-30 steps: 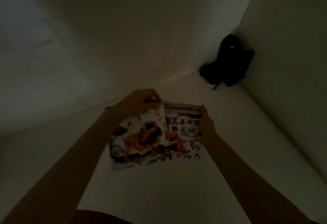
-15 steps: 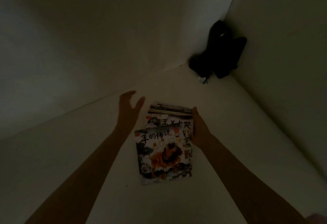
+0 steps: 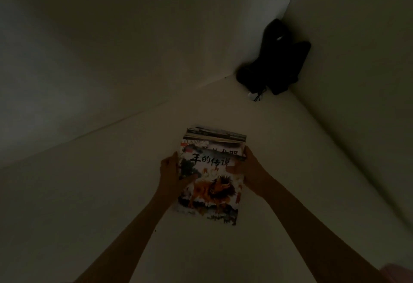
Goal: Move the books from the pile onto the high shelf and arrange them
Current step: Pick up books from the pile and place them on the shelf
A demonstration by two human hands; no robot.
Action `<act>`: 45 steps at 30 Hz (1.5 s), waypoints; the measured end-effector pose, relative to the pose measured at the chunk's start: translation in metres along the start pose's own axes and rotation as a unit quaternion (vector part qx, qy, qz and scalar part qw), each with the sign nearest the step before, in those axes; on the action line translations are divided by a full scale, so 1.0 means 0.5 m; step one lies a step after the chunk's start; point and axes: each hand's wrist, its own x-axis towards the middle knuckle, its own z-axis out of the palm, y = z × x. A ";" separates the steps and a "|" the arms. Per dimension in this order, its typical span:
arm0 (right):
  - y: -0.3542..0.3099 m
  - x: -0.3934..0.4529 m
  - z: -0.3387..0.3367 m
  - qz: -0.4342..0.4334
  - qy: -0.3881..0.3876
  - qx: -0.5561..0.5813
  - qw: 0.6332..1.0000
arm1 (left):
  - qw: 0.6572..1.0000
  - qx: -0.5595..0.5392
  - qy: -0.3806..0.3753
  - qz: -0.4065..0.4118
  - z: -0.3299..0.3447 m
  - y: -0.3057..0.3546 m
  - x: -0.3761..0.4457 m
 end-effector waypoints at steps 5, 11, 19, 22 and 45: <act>-0.015 -0.032 -0.004 -0.095 -0.025 -0.039 0.994 | 0.971 -0.232 -0.063 -0.019 -0.040 0.066 0.027; -0.020 -0.088 0.013 -0.199 -0.004 -0.092 0.976 | 0.964 -0.254 -0.051 0.064 -0.068 0.062 -0.056; 0.076 -0.136 0.032 -0.227 0.087 -0.163 0.956 | 0.985 -0.154 -0.032 0.069 -0.018 -0.003 -0.093; 0.054 -0.140 0.061 -0.201 0.121 -0.109 0.966 | 0.979 -0.191 -0.013 0.074 -0.030 0.030 -0.094; -0.295 -0.610 0.497 -0.358 -0.237 -0.142 0.892 | 0.858 -0.282 0.345 0.255 -0.488 0.267 -0.745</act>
